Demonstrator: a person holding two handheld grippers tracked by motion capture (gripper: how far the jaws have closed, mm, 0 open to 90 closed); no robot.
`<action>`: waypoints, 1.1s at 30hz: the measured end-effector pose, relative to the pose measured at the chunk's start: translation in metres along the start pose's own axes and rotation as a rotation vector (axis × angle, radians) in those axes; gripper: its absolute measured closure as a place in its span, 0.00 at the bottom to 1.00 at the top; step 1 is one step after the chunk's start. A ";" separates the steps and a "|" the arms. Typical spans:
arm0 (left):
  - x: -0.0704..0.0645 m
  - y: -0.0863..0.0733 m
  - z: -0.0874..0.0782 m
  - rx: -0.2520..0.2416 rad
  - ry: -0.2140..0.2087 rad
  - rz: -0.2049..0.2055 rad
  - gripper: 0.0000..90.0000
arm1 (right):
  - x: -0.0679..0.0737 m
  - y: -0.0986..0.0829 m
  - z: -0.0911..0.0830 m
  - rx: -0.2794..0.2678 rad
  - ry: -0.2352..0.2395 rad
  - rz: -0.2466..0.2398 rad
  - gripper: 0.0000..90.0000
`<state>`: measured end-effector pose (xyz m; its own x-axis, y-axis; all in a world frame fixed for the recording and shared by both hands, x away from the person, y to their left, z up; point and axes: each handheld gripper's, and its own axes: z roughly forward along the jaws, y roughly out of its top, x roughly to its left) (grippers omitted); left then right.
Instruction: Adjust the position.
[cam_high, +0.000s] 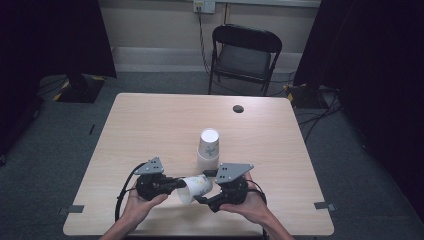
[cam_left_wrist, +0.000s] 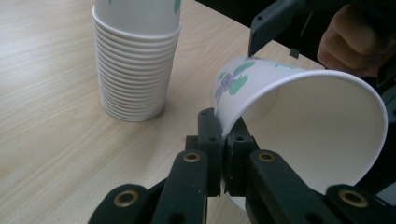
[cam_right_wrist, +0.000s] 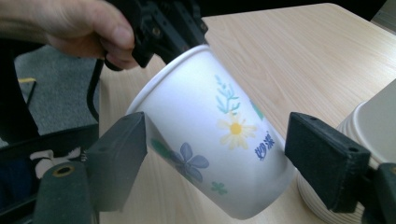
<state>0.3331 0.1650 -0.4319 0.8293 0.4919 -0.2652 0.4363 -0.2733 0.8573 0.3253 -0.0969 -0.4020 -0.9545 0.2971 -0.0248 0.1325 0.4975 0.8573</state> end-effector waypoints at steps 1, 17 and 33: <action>0.000 0.001 0.000 0.000 0.000 0.001 0.98 | 0.001 0.000 0.001 0.004 -0.001 -0.007 0.21; 0.004 0.017 0.009 0.006 -0.005 -0.042 0.98 | 0.009 0.003 0.008 0.064 -0.092 -0.122 0.18; -0.001 0.021 0.016 0.014 -0.014 -0.054 0.93 | 0.009 -0.006 0.018 0.084 -0.116 -0.167 0.29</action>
<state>0.3469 0.1451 -0.4206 0.8090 0.4950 -0.3171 0.4856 -0.2585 0.8351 0.3207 -0.0822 -0.4170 -0.9284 0.2950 -0.2260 0.0020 0.6121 0.7908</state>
